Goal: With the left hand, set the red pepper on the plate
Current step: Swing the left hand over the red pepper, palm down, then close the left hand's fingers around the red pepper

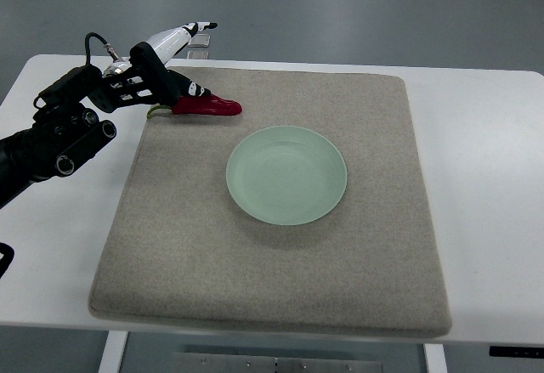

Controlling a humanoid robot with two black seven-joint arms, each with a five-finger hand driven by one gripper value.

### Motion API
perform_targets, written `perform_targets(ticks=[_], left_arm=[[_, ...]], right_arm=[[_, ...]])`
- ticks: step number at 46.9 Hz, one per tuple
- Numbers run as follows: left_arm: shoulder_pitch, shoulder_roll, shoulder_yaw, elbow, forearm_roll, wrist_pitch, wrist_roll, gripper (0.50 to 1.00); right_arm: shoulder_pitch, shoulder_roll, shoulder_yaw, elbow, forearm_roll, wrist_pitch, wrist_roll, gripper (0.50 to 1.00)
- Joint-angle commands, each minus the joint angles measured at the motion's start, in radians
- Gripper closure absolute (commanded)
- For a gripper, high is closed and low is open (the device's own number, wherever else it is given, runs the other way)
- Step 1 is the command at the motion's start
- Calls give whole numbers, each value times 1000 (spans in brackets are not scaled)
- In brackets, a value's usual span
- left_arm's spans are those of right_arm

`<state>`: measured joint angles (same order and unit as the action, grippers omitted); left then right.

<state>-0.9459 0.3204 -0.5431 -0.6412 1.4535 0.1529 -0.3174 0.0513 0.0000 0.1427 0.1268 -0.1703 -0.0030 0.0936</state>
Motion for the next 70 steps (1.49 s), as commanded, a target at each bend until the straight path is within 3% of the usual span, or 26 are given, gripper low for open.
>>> perform_targets(ticks=[1,12,38,61,70], left_arm=[[-8,0,0,0,39,-7,1,525],[-57,31,117,2,68,-49,1,525],[-51,51,170,35,68,-49,0,531],[-51,14,196,80,67,-47,0,673],[-50,6,196,86,67,-46,0,699]], right_arm=[[-1,0,0,1,0,0,0,568],[-1,0,0,-1,0,0,0,568],[1,0,0,1,0,0,1,568],[1,0,0,1,0,0,0,568],[1,0,0,-1,0,0,0,568]])
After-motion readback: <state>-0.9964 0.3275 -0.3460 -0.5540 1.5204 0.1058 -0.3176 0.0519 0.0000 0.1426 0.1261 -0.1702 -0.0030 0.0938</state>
